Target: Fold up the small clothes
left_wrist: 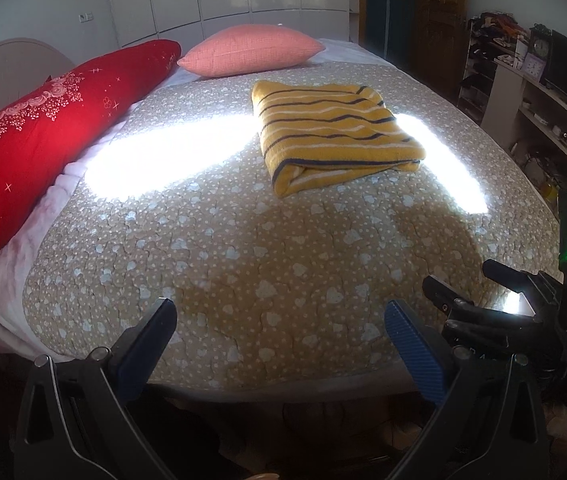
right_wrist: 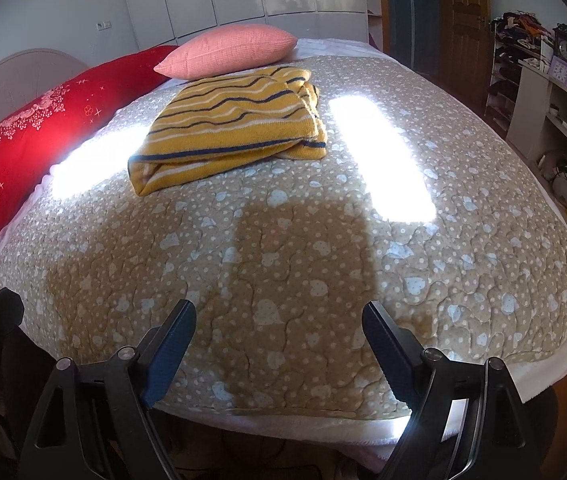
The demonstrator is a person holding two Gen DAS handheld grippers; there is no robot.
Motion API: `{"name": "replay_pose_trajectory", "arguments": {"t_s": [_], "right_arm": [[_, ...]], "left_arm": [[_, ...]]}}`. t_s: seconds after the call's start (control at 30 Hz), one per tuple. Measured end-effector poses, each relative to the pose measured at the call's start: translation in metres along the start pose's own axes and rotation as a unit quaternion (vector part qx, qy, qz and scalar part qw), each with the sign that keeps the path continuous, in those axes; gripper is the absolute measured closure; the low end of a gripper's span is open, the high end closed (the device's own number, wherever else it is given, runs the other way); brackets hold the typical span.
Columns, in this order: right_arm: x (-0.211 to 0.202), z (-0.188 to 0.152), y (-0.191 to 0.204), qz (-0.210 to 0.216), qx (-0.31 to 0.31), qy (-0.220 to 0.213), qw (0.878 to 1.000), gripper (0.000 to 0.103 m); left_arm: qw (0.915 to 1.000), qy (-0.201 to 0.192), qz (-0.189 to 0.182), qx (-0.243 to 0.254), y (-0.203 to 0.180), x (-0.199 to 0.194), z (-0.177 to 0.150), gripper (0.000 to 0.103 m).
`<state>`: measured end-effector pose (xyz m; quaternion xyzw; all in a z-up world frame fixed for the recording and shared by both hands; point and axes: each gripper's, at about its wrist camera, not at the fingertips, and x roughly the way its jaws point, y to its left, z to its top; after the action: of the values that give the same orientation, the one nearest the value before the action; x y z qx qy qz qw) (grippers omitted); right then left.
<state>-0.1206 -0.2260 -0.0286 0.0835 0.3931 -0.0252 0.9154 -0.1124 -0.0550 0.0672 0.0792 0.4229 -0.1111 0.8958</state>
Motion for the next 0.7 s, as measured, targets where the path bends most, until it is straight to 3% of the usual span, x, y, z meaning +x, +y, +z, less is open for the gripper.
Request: {"name": "replay_pose_trajectory", "arguments": {"t_s": [0.2,0.57,0.7], "right_arm": [[0.008,-0.009,0.006,0.002,-0.003,0.013,1.000,0.014],[0.003,-0.035,0.009,-0.030,0.041,0.003,0.999,0.014],[0.010,-0.036,0.006,-0.032,0.048,0.020,0.998,0.012]], "left_arm": [[0.9998,0.020,-0.005,0.006,-0.005,0.006,-0.007,0.000],[0.9999,0.002,-0.011,0.004,-0.006,-0.004,-0.007,0.000],[0.9999,0.002,-0.013,0.007,-0.007,-0.004,-0.007,0.000]]}}
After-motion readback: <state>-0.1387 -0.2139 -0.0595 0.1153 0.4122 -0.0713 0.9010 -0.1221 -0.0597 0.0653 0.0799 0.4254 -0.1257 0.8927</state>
